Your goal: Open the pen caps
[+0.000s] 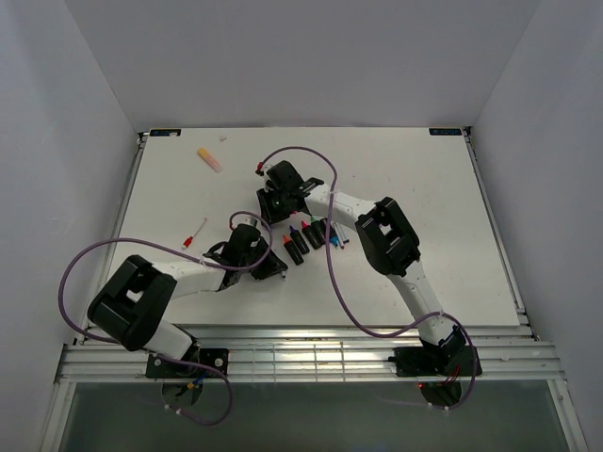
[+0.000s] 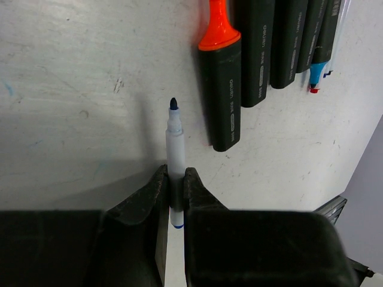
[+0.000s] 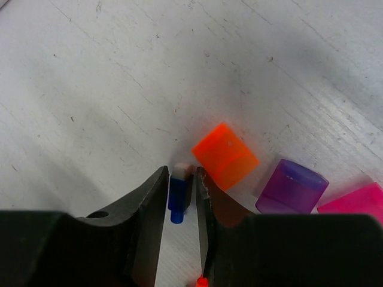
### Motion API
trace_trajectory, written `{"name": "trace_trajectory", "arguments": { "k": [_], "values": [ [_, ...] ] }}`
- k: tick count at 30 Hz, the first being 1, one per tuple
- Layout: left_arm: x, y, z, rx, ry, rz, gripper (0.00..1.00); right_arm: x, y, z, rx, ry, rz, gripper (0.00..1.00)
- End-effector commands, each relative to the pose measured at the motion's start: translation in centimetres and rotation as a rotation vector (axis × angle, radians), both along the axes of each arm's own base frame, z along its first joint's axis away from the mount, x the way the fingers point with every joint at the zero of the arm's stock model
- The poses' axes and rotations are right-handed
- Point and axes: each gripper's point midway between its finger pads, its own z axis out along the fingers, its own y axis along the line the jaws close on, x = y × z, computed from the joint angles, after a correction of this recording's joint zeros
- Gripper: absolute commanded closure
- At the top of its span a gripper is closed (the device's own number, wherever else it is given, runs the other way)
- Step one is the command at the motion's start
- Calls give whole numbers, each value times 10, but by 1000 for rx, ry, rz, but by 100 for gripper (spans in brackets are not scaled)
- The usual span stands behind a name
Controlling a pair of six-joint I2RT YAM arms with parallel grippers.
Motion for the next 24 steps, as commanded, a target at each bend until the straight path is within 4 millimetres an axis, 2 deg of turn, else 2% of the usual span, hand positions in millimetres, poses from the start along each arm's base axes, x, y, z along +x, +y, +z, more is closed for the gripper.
{"name": "trace_trajectory", "arguments": {
  "k": [1,4,6,11,15,24],
  "values": [
    [5,-4,-1,1,0,-11,92,5,0,4,3,-11,23,68],
    [6,-2,-3,10,5,4,87,4,0,4,6,-7,28,66],
    [7,1,-3,23,7,17,77,4,-1,5,6,-7,28,64],
    [16,8,-1,44,0,36,68,4,0,8,11,-9,28,60],
    [16,11,-2,49,8,46,58,5,1,20,27,-22,29,56],
    [7,20,-1,58,17,71,54,1,-3,45,49,-49,35,51]
  ]
}}
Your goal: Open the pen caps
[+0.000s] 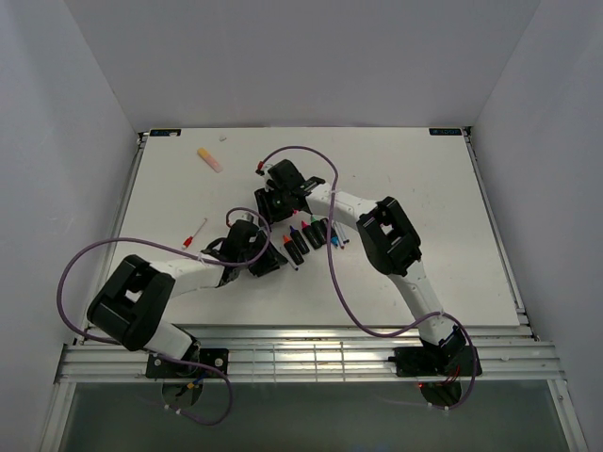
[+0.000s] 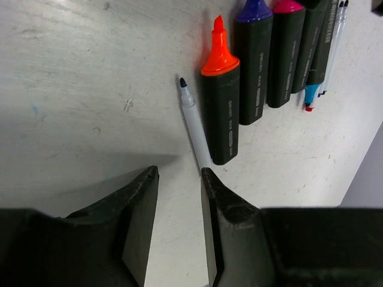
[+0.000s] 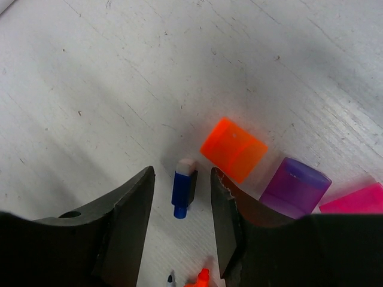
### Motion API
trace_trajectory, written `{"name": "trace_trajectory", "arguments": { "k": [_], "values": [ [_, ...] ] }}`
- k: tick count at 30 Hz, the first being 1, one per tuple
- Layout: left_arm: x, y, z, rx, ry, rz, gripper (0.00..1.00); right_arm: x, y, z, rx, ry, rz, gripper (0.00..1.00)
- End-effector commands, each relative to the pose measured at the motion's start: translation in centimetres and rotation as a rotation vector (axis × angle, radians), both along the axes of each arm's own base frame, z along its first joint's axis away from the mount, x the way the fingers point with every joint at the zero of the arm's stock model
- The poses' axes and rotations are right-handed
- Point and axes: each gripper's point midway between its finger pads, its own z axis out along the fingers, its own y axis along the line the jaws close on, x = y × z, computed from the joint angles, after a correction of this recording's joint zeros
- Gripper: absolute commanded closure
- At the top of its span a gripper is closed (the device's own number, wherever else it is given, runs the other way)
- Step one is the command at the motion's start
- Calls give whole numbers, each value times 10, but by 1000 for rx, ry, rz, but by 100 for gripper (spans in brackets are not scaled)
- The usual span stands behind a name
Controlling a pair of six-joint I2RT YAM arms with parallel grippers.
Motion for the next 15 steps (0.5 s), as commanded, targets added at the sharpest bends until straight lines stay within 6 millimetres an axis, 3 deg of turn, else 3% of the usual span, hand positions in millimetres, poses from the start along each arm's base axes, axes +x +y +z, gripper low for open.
{"name": "trace_trajectory", "arguments": {
  "k": [1,4,7,11,14,15],
  "values": [
    [-8,16,-1,49,16,34,54,4,-4,43,28,-71,9,51],
    [-12,23,3,68,17,50,54,4,-7,56,35,-98,12,50],
    [-7,26,24,78,-24,59,53,4,-11,72,42,-130,11,48],
    [6,38,57,132,-95,92,49,6,-19,90,45,-179,13,43],
    [28,48,90,168,-183,133,46,6,-28,105,51,-201,-1,41],
    [32,54,95,193,-186,145,43,8,-33,118,60,-225,-13,40]
  ]
}}
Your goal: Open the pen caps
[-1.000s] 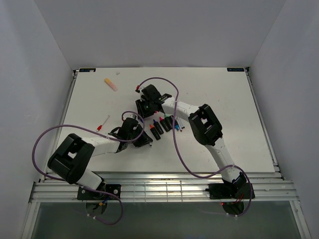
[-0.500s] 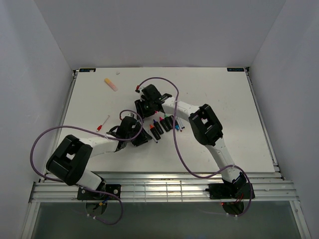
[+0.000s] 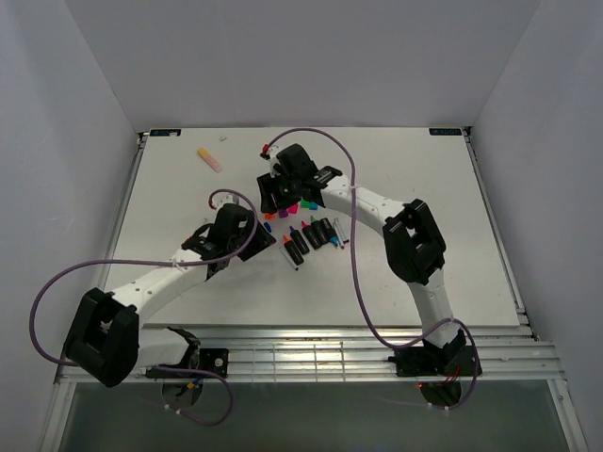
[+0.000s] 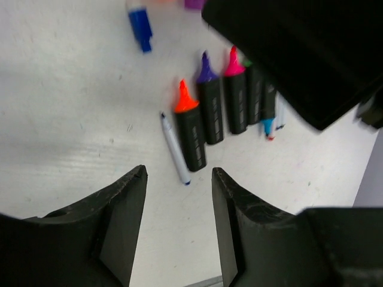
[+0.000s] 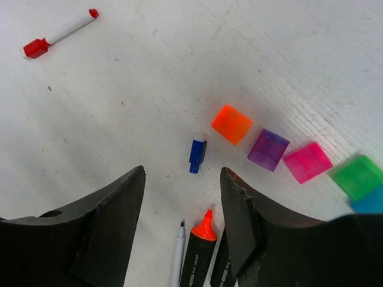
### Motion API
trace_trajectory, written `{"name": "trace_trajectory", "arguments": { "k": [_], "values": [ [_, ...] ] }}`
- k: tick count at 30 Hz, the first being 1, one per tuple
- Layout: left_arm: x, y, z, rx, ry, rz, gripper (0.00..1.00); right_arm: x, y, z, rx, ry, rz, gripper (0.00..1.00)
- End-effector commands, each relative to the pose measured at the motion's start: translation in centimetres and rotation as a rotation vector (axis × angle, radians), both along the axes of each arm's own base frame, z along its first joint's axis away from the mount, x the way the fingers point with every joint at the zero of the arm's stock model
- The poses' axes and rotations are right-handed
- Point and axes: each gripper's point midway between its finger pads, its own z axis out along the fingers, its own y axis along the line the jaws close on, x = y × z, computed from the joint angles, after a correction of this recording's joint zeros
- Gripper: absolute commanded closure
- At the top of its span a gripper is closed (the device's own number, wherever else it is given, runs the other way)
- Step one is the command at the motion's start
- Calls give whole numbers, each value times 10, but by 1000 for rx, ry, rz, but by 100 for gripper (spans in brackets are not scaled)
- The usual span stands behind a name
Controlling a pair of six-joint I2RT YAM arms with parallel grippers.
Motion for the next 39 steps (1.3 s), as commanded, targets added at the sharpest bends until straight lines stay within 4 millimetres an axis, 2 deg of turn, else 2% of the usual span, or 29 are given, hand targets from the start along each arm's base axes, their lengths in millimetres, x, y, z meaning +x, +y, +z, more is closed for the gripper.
{"name": "trace_trajectory", "arguments": {
  "k": [1,3,4,5,6,7,8,9,10,11,13,14,15,16,17,18,20,21,26,27,34,36,37,39],
  "values": [
    [35,30,53,93,-130,85,42,8,-20,42,26,-92,-35,40],
    [50,40,65,108,-143,106,41,12,-34,57,28,-118,-78,37],
    [68,51,78,110,-160,130,41,9,-43,50,8,-107,-94,34],
    [76,58,83,119,-159,143,41,9,-51,50,0,-108,-117,31],
    [85,64,89,127,-168,156,40,9,-62,59,-6,-130,-147,25],
    [104,76,99,155,-186,188,40,8,-69,57,-16,-129,-169,24],
    [112,83,102,174,-192,202,40,4,-80,44,-48,-115,-192,23],
    [121,92,106,193,-201,225,40,8,-94,49,-74,-150,-256,19],
    [131,97,100,214,-187,236,40,8,-101,46,-95,-156,-280,18],
    [143,104,113,233,-216,258,39,4,-111,35,-133,-150,-302,17],
    [159,118,115,260,-219,293,40,8,-133,36,-189,-198,-383,15],
    [172,124,114,278,-214,307,40,5,-142,27,-219,-197,-407,14],
    [180,133,112,285,-211,328,40,8,-153,31,-237,-224,-460,0],
    [186,138,110,293,-206,336,40,6,-158,29,-245,-222,-473,10],
    [196,141,96,315,-183,329,40,5,-160,26,-251,-218,-478,10],
    [208,149,103,322,-200,344,40,-1,-162,21,-255,-202,-469,10],
    [221,157,94,353,-176,349,40,-7,-161,17,-242,-183,-442,10],
    [236,166,89,380,-169,363,40,-14,-158,13,-229,-166,-411,10],
    [269,186,64,464,-110,393,41,-28,-152,15,-182,-129,-359,10],
    [283,188,60,477,-111,392,41,-29,-153,13,-180,-129,-358,10],
    [327,197,41,569,-116,377,40,-35,-158,27,-156,-170,-349,10],
    [334,200,36,581,-117,375,39,-35,-160,30,-156,-181,-357,10],
    [337,200,24,590,-104,366,40,-35,-162,30,-156,-183,-359,10],
    [342,202,24,600,-112,359,40,-35,-163,31,-155,-189,-360,10]
  ]
}}
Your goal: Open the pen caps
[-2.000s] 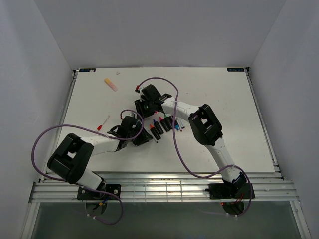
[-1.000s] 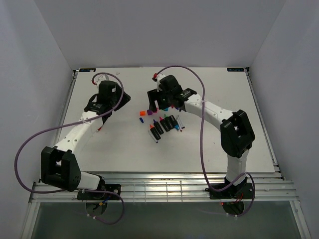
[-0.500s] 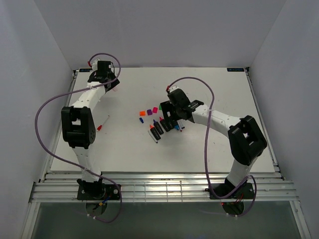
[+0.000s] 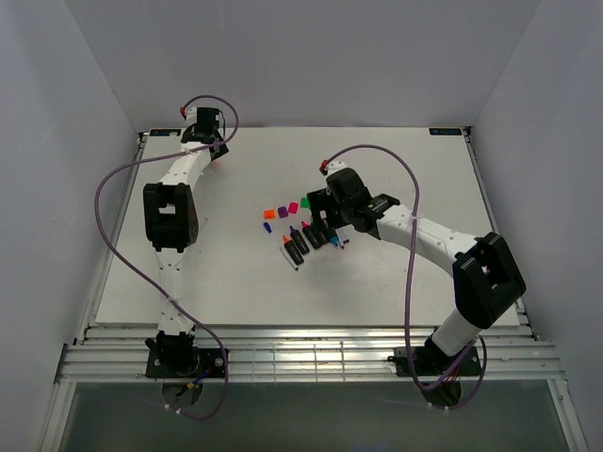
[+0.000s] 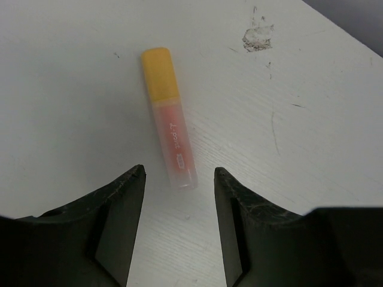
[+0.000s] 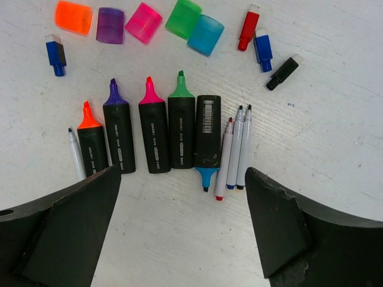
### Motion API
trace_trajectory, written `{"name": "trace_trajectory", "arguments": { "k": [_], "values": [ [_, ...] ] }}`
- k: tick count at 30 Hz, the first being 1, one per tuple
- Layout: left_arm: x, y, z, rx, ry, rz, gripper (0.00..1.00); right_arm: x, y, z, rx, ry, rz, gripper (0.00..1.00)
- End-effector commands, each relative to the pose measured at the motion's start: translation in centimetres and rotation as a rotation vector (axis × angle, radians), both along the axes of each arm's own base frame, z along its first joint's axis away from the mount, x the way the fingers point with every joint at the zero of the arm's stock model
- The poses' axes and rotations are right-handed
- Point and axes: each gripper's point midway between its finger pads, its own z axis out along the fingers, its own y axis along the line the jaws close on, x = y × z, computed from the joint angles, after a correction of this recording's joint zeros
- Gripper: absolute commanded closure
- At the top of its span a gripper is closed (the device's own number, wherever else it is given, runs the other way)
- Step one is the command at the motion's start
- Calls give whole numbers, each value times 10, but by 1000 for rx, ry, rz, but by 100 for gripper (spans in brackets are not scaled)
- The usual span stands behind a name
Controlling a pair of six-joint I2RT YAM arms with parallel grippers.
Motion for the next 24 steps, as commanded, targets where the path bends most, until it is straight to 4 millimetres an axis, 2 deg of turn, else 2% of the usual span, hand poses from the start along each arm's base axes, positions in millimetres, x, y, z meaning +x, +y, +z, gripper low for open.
{"name": "trace_trajectory", "arguments": {
  "k": [1,5,9,16,24],
  "values": [
    [9,13,22,59,-32,3,40,4,1,17,30,-60,0,10],
    [4,20,1,82,4,21,40,4,2,18,42,-61,2,10],
    [8,23,-11,80,12,14,40,4,6,14,60,-46,5,10],
    [19,20,-29,74,17,-17,40,5,8,14,70,-47,5,10],
    [17,23,-50,66,49,-26,41,4,8,12,70,-41,4,9]
  ]
}}
